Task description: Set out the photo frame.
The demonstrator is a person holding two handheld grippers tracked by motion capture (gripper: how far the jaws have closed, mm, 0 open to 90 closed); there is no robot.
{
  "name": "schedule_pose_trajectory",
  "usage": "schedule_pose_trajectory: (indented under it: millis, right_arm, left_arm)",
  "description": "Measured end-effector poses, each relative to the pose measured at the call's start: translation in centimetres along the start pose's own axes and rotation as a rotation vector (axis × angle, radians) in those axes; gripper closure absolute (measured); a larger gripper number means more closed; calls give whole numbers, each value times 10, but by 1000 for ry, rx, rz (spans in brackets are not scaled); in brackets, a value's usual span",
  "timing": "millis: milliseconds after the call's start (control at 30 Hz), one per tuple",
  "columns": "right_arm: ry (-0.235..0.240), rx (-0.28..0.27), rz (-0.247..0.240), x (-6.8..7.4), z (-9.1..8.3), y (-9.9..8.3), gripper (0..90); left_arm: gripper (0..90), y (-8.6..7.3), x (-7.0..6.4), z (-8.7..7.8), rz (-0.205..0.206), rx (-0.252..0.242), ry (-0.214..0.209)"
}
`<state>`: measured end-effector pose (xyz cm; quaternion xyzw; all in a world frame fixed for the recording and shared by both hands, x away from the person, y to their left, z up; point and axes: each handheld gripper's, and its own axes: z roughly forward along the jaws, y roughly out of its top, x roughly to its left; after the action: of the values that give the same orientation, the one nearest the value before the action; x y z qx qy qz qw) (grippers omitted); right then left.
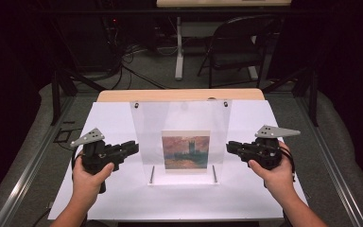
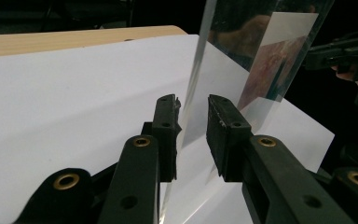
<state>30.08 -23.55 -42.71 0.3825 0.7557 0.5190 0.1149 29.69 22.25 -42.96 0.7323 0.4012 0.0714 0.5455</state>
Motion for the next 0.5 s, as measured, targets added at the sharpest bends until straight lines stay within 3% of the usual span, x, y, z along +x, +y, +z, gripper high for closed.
schedule_pose_trajectory:
  millis: [67,167,200,233,300,400,433,500]
  right_arm:
    - [-20,-9,12,-4,-3,-7,785]
    - [-57,-20,26,-9,-6,-18,774]
    - [-72,-24,21,-10,-7,-21,764]
    - [-107,-18,5,-11,-7,-26,748]
    - [-150,-6,-6,-12,-7,-36,742]
    - [-177,10,-4,-17,-2,-50,741]
    - [-198,26,-1,-20,1,-58,731]
    - [-207,42,15,-24,6,-68,717]
  left_arm:
    - [728,-3,2,-2,-9,-7,5]
    - [710,-17,13,-9,-43,-37,46]
    - [700,-23,17,-9,-48,-42,76]
    - [689,-23,17,-9,-48,-42,76]
    - [670,-42,29,-7,-64,-35,148]
    - [658,-51,34,-5,-77,-28,171]
    - [650,-63,41,1,-80,-12,216]
    - [630,-73,44,6,-66,5,253]
